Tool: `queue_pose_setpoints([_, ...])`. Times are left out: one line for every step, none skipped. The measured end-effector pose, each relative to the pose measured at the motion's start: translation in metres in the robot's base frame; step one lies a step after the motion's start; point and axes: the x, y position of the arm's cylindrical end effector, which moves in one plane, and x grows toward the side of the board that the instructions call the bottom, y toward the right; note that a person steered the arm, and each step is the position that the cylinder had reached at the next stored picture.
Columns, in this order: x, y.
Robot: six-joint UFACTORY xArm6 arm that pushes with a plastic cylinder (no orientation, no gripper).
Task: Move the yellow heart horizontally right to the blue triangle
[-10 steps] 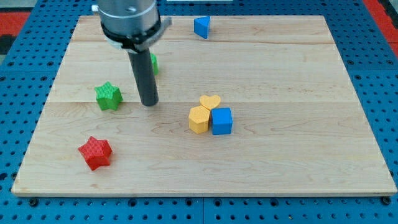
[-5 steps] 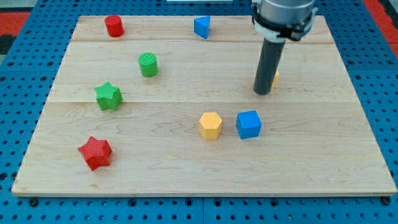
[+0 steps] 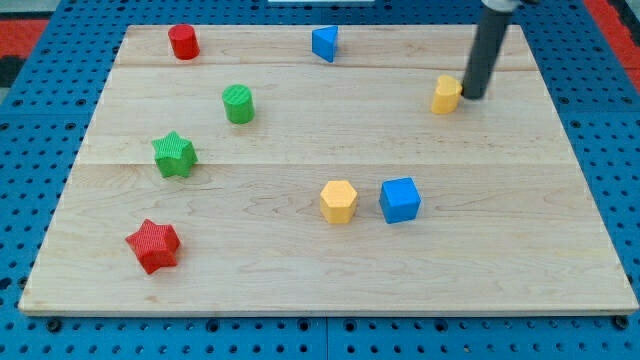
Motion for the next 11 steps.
queue_pose_setpoints([0.022, -0.011])
queue_pose_setpoints([-0.002, -0.048])
queue_pose_setpoints([-0.021, -0.019])
queue_pose_setpoints([-0.067, -0.025])
queue_pose_setpoints([-0.068, -0.039])
queue_pose_setpoints([-0.055, -0.077])
queue_pose_setpoints([-0.071, -0.088])
queue_pose_setpoints([-0.084, -0.043])
queue_pose_setpoints([-0.095, -0.003])
queue_pose_setpoints([-0.092, 0.004])
queue_pose_setpoints([-0.072, -0.002])
